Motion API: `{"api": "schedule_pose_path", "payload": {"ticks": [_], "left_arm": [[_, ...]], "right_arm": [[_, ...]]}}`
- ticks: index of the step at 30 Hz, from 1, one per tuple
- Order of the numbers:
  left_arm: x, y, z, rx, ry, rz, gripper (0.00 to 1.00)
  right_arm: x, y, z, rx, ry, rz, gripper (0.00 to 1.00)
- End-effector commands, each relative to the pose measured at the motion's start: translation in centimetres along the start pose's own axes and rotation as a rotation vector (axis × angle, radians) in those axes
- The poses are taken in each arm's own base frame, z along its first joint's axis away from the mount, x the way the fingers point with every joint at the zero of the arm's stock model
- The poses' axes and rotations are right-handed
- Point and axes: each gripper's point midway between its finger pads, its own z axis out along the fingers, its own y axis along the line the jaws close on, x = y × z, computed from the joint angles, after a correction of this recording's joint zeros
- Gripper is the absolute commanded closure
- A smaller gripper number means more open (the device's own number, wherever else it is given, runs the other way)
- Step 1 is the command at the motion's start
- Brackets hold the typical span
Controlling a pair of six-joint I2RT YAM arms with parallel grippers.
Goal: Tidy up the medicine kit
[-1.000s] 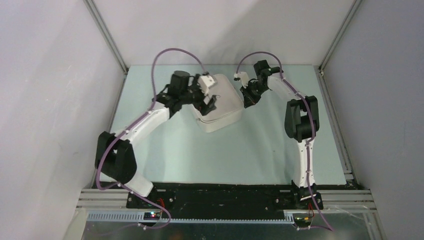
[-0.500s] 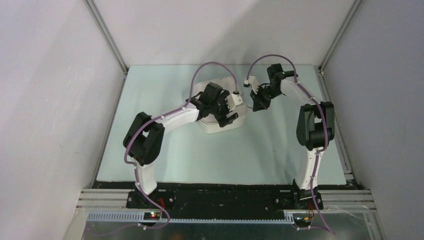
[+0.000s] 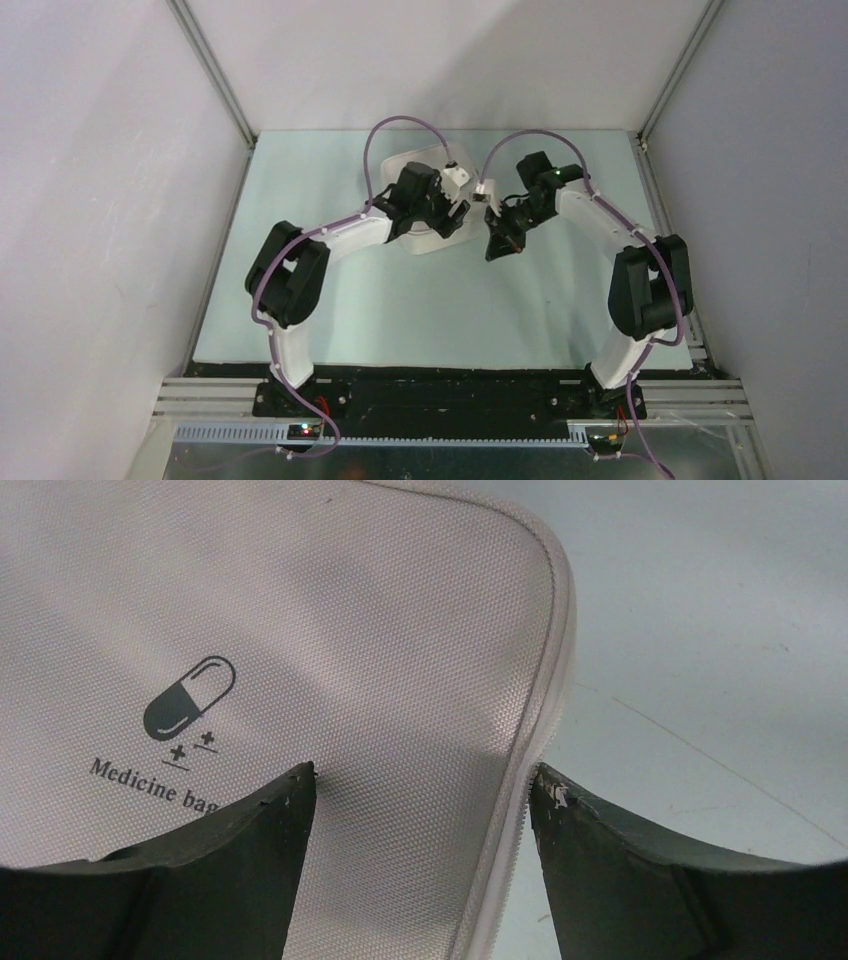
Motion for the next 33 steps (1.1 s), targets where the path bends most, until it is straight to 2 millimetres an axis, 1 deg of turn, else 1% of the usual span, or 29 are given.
{"api": "schedule_pose_path", "payload": {"ticks": [1,2,3,4,5,6,7,8,9,10,11,12,13,14,15,16,17,18,19,20,21,22,23,26,27,28,31,33], "left_arm": [[-1.8,3.0,-0.4,-0.095,-0.079,-0.105,0.2],[-1.8,2.9,-0.5,-0.087,-0.081,-0.118,0.2],[-1.9,3.1,-0.8,-0.086,-0.086,-0.125,0.2],[-2.0,2.9,-0.9,-0.07,-0.093,-0.134,0.19],[-2.2,3.0,-1.2,-0.057,-0.099,-0.138,0.19],[-2.1,3.2,-1.4,-0.052,-0.099,-0.139,0.19],[-2.2,2.9,-1.6,-0.035,-0.103,-0.133,0.19],[-1.9,3.0,-1.7,-0.03,-0.093,-0.116,0.19],[-1.7,2.8,-1.8,-0.013,-0.089,-0.104,0.19],[-1.2,2.9,-2.0,-0.006,-0.073,-0.081,0.18],[-1.1,2.6,-2.2,0.012,-0.069,-0.07,0.18],[-0.4,2.6,-2.4,0.027,-0.046,-0.047,0.17],[-0.1,2.2,-2.6,0.064,-0.038,-0.009,0.17],[0.7,1.8,-2.9,0.089,-0.004,-0.001,0.17],[1.1,1.4,-3.1,0.116,0.005,0.04,0.17],[1.9,1.1,-3.4,0.131,0.029,0.049,0.17],[2.2,1.0,-3.6,0.142,0.037,0.083,0.16],[2.9,0.7,-3.8,0.15,0.057,0.091,0.16],[3.3,0.8,-3.9,0.15,0.067,0.115,0.16],[3.8,0.7,-4.1,0.15,0.081,0.117,0.16],[4.0,0.7,-4.2,0.151,0.085,0.125,0.16],[4.2,0.7,-4.4,0.15,0.092,0.127,0.16],[4.4,0.6,-4.5,0.152,0.098,0.132,0.16],[4.4,0.6,-4.8,0.151,0.102,0.138,0.16],[4.4,0.5,-4.9,0.152,0.103,0.142,0.16],[4.4,0.6,-5.0,0.15,0.104,0.143,0.16],[4.3,0.6,-5.2,0.147,0.102,0.152,0.16],[4.1,0.7,-5.2,0.145,0.101,0.154,0.16]], "right_arm": [[-1.9,1.6,0.4,-0.035,-0.068,0.117,1.0],[-2.4,0.2,-0.3,0.013,-0.1,0.185,0.98],[-2.3,-1.2,-0.8,0.066,-0.1,0.227,0.91],[-2.5,-3.0,-1.9,0.131,-0.139,0.29,0.86],[-2.6,-4.1,-2.9,0.182,-0.155,0.308,0.72],[-2.8,-5.8,-4.4,0.236,-0.206,0.316,0.65],[-3.5,-6.3,-5.4,0.242,-0.248,0.29,0.49],[-3.6,-7.6,-6.8,0.281,-0.28,0.225,0.41],[-4.2,-8.5,-7.6,0.301,-0.284,0.11,0.26],[-3.9,-9.0,-7.9,0.309,-0.267,0.061,0.21],[-3.8,-9.9,-8.1,0.309,-0.232,-0.047,0.16],[-3.3,-10.7,-7.4,0.284,-0.21,-0.074,0.14],[-3.7,-11.0,-7.8,0.271,-0.188,-0.172,0.13],[-3.2,-11.7,-6.8,0.233,-0.177,-0.187,0.13],[-3.9,-11.9,-7.1,0.217,-0.159,-0.272,0.12],[-3.9,-13.0,-6.5,0.205,-0.142,-0.308,0.12],[-3.9,-13.1,-5.8,0.184,-0.117,-0.372,0.12],[-3.5,-14.0,-5.1,0.182,-0.089,-0.398,0.12],[-3.9,-14.4,-4.4,0.182,-0.075,-0.467,0.12],[-3.4,-15.2,-3.6,0.182,-0.05,-0.486,0.12],[-3.8,-15.5,-2.9,0.182,-0.04,-0.544,0.12],[-3.5,-16.1,-2.1,0.177,-0.021,-0.559,0.13],[-3.6,-16.3,-1.4,0.169,-0.012,-0.594,0.13],[-3.7,-17.2,0.2,0.157,0.005,-0.623,0.15],[-4.1,-17.4,0.7,0.159,0.005,-0.638,0.15],[-3.9,-17.7,1.4,0.156,0.014,-0.643,0.18],[-4.0,-18.3,2.3,0.159,0.017,-0.651,0.23],[-4.4,-18.6,2.6,0.165,0.008,-0.651,0.28]]}}
